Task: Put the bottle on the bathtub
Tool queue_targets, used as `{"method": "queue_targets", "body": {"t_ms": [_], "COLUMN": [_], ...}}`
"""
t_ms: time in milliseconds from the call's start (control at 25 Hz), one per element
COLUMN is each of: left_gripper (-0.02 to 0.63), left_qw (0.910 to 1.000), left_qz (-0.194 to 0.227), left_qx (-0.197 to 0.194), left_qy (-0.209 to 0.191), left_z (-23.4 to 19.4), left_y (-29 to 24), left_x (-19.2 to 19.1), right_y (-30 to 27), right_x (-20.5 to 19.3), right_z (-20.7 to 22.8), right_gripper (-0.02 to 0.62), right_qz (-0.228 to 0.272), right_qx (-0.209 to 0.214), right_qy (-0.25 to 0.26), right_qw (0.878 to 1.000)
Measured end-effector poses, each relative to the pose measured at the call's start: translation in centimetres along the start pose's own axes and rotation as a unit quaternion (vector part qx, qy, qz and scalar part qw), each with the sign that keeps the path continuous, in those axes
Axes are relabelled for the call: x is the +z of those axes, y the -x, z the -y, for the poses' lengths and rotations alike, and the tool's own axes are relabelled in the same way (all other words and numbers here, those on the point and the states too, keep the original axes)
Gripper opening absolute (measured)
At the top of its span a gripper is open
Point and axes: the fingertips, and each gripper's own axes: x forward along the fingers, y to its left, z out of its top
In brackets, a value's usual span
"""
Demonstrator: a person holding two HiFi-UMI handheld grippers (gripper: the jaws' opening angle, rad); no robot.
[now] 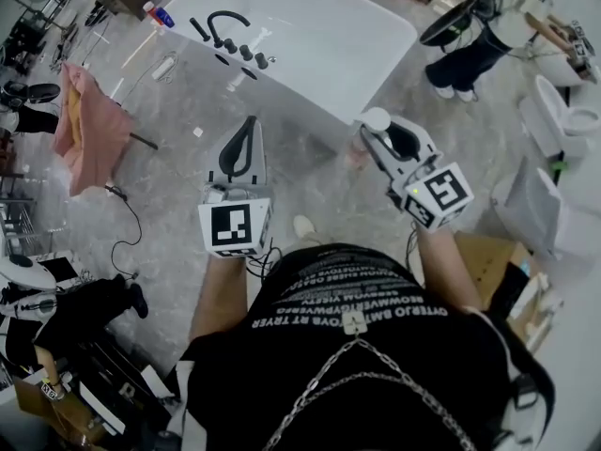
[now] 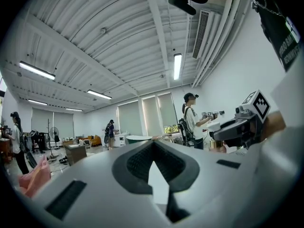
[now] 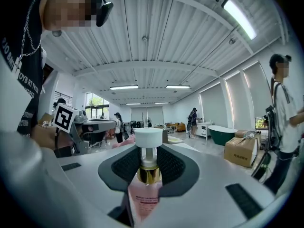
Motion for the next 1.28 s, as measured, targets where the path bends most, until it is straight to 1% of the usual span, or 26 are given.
{"method": "queue_targets", "body": {"t_ms": [80,280,400,600,720,920,1040,1200,1280], "left_gripper": [0.003,0.003,0.003,0.003,0.003,0.003,0.003,0.003,0.003], "left_qw": [1.0,0.9996,0.9992,0.9983,0.9981,0.9982,0.9983,0.9987,0.9989], "left_qz": [0.003,0.016,0.019,0.027,0.033,0.027,0.024,0.018,0.011], "left_qx": [-0.007,-0.019,-0.034,-0.05,-0.047,-0.046,-0.044,-0.042,-0.035], "left_qy": [-0.003,0.016,0.002,0.006,0.024,0.028,0.028,0.025,0.029], "left_z": [-0.6,-2.5,-3.5,-5.4,-6.5,-7.3,-7.7,-8.7,-9.5], "left_y": [-0.2,-1.4,-2.1,-2.7,-2.7,-2.5,-2.3,-2.1,-1.8], "left_x": [-0.1,0.1,-0.1,-0.2,-0.1,-0.6,-0.9,-1.8,-2.3], "right_y": [-0.6,-2.3,-3.2,-4.8,-5.4,-5.6,-6.0,-7.7,-8.7], "right_x": [0.4,0.7,1.0,1.6,1.7,2.5,2.2,1.8,1.8], "right_z": [-0.5,-0.8,-0.9,-1.6,-1.9,-2.1,-2.1,-2.1,-2.1], "right_gripper": [0.1,0.1,0.1,0.1,0.1,0.1,0.1,0.1,0.1], "right_qz": [0.001,-0.002,-0.007,-0.009,-0.012,-0.014,-0.014,-0.016,-0.018], "right_qx": [0.0,-0.012,-0.024,-0.037,-0.037,-0.04,-0.041,-0.037,-0.031], "right_qy": [0.006,0.012,0.017,0.021,0.022,0.026,0.024,0.019,0.018], "right_qw": [1.0,1.0,1.0,0.999,0.999,0.999,0.999,0.999,0.999]}}
